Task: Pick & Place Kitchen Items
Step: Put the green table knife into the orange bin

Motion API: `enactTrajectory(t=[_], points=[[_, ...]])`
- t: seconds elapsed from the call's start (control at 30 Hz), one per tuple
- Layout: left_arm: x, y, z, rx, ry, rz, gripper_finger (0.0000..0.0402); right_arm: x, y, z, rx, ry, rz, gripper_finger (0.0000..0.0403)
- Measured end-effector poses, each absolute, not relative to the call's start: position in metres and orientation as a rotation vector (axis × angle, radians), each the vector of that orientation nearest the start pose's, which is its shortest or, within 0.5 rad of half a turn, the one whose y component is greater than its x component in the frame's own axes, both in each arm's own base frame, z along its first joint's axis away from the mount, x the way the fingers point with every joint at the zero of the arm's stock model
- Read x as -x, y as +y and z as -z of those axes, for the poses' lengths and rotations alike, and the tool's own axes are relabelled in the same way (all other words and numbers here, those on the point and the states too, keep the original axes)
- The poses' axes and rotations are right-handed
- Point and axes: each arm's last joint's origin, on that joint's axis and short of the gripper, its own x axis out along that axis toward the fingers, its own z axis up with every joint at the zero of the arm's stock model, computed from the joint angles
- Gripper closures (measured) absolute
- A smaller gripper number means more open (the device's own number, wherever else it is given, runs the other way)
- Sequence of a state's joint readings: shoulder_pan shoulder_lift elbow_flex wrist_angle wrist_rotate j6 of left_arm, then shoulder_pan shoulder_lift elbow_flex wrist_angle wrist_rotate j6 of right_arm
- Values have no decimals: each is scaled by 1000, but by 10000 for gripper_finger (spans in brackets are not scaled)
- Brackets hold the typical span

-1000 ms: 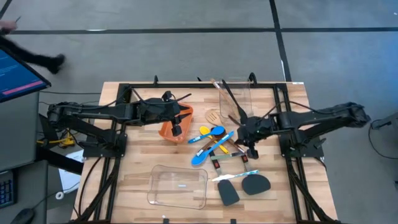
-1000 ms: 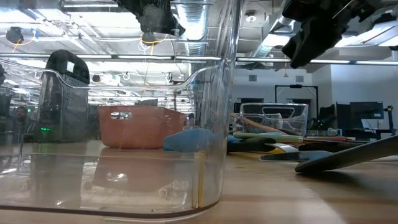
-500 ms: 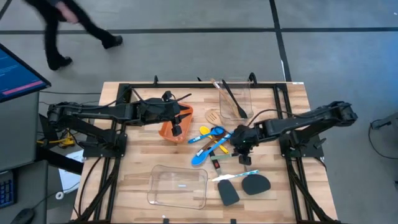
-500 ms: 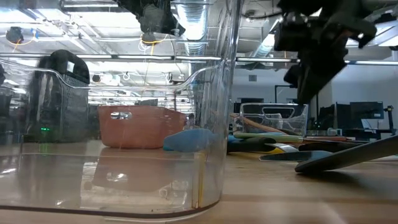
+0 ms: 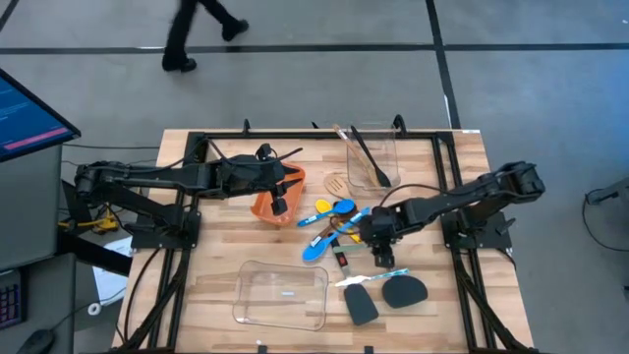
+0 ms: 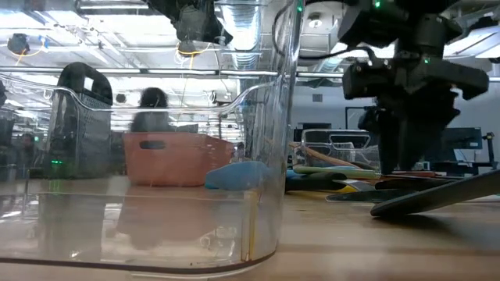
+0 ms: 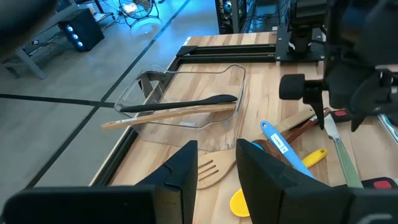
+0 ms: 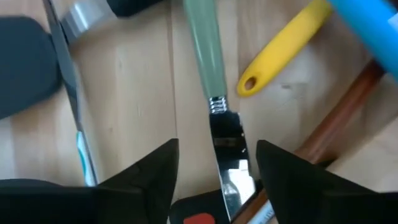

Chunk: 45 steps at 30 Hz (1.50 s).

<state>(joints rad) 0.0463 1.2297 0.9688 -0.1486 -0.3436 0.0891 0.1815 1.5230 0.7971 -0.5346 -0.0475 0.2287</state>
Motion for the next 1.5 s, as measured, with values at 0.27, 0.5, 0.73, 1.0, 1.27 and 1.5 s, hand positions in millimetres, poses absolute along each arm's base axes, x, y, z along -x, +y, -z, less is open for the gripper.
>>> enactTrajectory(t=[0.27,0.5,0.73,1.0,1.27,1.5], points=[[-270,22,-309,-148,425,-366,306,-261,50,-140,-101,1321,-43,183],[-270,22,-309,-148,425,-366,306,-263,45,-134,-89,1343,-5,231],[-270,22,-309,-148,425,-366,306,-262,45,-137,-94,1330,-5,320],[-270,22,-309,-148,425,-366,306,-261,45,-138,-102,1332,-1,334],[-270,22,-309,-148,425,-366,306,-267,46,-160,-101,1336,0,334],[-270,22,-309,-148,425,-366,306,-268,46,-193,-71,1455,35,334]])
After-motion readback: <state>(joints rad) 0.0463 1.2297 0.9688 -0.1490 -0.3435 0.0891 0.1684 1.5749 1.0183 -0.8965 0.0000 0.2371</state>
